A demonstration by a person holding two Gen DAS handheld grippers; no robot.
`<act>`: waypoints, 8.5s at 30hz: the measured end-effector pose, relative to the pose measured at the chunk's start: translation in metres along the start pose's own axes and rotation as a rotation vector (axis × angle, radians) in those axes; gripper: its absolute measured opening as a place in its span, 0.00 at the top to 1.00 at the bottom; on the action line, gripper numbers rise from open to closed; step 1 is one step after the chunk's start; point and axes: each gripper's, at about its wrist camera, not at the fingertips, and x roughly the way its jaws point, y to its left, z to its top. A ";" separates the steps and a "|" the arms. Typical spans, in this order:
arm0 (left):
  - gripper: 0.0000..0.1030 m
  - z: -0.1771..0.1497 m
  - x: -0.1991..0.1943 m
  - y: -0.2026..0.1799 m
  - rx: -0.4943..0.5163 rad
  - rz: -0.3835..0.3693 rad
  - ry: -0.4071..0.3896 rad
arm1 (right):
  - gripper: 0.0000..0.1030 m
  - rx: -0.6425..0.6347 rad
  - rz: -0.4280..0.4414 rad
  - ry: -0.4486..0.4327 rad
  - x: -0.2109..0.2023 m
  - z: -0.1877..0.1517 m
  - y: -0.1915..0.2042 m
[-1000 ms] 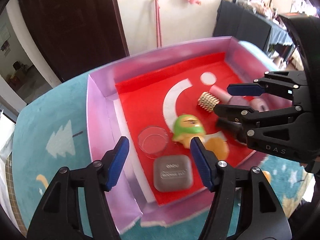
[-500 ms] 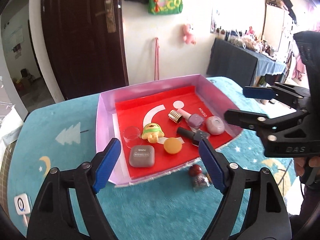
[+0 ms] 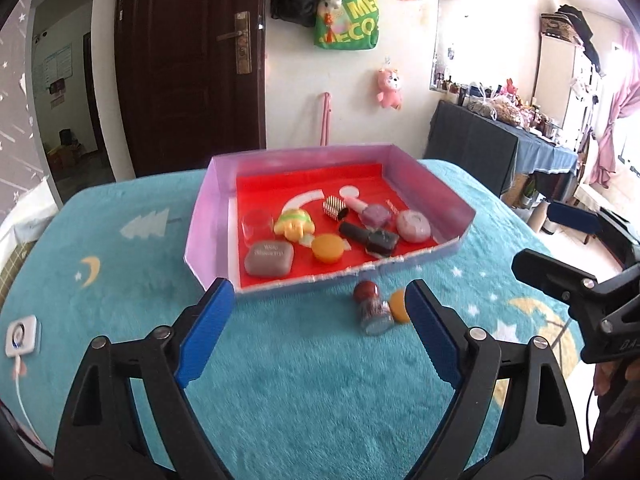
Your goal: Organize rigid objects
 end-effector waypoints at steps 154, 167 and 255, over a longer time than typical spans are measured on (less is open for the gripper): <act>0.71 0.127 0.246 0.017 0.122 -0.054 0.323 | 0.61 -0.064 -0.085 0.476 0.265 0.077 -0.060; 0.72 0.114 0.244 0.018 0.130 -0.070 0.417 | 0.61 -0.094 -0.081 0.541 0.271 0.066 -0.054; 0.10 0.039 0.132 0.041 -0.039 0.128 -0.034 | 0.00 0.064 -0.166 0.016 0.165 0.014 -0.038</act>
